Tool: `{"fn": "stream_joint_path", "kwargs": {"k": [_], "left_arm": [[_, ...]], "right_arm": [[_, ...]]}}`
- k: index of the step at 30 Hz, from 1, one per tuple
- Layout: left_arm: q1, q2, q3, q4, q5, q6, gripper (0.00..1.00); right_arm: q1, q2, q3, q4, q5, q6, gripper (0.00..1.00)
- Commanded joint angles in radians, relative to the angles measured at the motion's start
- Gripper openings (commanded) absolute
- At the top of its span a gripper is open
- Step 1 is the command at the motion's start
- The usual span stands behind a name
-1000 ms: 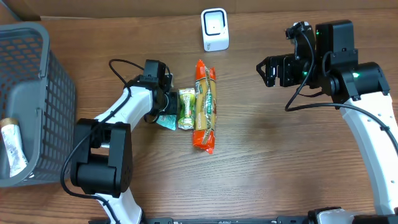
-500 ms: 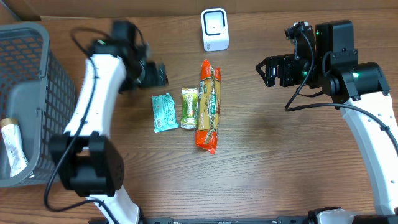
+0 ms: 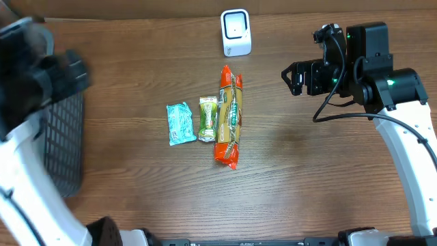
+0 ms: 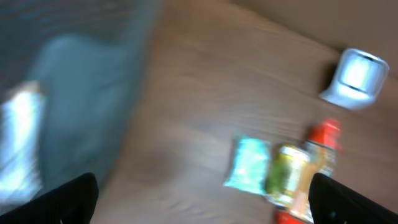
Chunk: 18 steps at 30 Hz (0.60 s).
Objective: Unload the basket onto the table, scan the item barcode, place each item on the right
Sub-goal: 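Move the left gripper back into the basket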
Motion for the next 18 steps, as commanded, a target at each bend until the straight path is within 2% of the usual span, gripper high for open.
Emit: {"fn": "stream_joint_path", "kwargs": {"k": [1, 4, 8, 11, 13, 18], "left_arm": [[0.197, 0.008, -0.007, -0.038, -0.037, -0.006, 1.0], [0.365, 0.008, -0.08, -0.021, -0.04, -0.004, 0.99], [0.488, 0.008, -0.247, 0.092, -0.011, -0.004, 0.98], [0.518, 0.008, -0.4, 0.242, -0.011, 0.003, 0.98], [0.514, 0.01, -0.531, 0.39, -0.011, 0.039, 0.98], [0.498, 0.027, -0.774, 0.645, -0.029, 0.117, 0.98]], "right_arm": [[-0.002, -0.006, 0.021, 0.008, -0.006, -0.004, 1.0], [-0.002, -0.006, 0.021, 0.002, -0.006, -0.004, 1.0], [-0.002, -0.006, 0.021, -0.001, -0.006, -0.004, 1.0], [-0.002, -0.006, 0.021, 0.001, -0.006, -0.004, 1.0], [-0.002, -0.006, 0.021, 0.001, -0.006, -0.004, 1.0], [-0.002, -0.006, 0.021, 0.0, -0.006, -0.004, 1.0]]}}
